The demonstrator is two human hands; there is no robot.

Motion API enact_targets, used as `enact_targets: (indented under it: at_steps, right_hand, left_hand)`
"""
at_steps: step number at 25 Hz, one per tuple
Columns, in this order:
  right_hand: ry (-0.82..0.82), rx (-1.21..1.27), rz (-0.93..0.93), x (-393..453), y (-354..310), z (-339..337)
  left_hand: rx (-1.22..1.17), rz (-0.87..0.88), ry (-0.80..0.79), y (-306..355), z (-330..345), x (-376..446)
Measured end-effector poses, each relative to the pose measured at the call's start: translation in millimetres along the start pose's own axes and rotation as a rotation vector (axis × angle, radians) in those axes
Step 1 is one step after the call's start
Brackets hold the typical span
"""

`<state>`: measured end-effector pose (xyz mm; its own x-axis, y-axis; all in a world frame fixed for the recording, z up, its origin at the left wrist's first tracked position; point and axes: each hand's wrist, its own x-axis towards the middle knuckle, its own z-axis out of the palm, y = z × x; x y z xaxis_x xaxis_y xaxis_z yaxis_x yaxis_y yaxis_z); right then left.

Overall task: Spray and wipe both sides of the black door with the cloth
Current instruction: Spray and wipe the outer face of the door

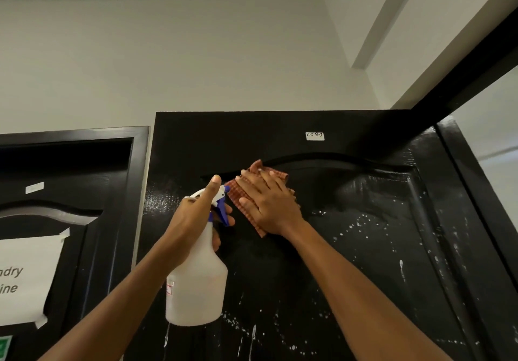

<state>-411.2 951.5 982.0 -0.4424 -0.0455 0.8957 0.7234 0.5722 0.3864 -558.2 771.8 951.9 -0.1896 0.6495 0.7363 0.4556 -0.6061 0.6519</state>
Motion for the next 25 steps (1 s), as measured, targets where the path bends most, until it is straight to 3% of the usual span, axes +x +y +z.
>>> enact_targets:
  at_steps: [2, 9, 16, 19, 21, 23, 25]
  right_hand:
    - [0.019, -0.012, -0.013, -1, 32, -8]
    - [0.174, -0.015, 0.518, -85, 184, -36]
    - [0.121, -0.043, 0.666, -207, 293, -63]
    - [0.061, -0.072, 0.693, -261, 330, -67]
    - [0.088, 0.003, 0.856, -277, 345, -68]
    - [0.109, 0.049, 0.972, -264, 349, -68]
    - [0.129, 0.068, 0.943, -234, 348, -68]
  left_hand:
    - [0.014, -0.001, 0.002, 4, 14, 1]
    - [-0.028, -0.030, -0.058, 4, 92, 2]
    - [-0.131, -0.038, -0.074, 7, 212, 5]
    - [-0.141, -0.057, -0.081, 5, 265, 1]
    - [-0.154, -0.054, -0.091, 5, 295, -2]
    - [-0.158, -0.037, -0.109, 10, 315, 1]
    - [-0.173, -0.023, -0.100, 18, 326, 8]
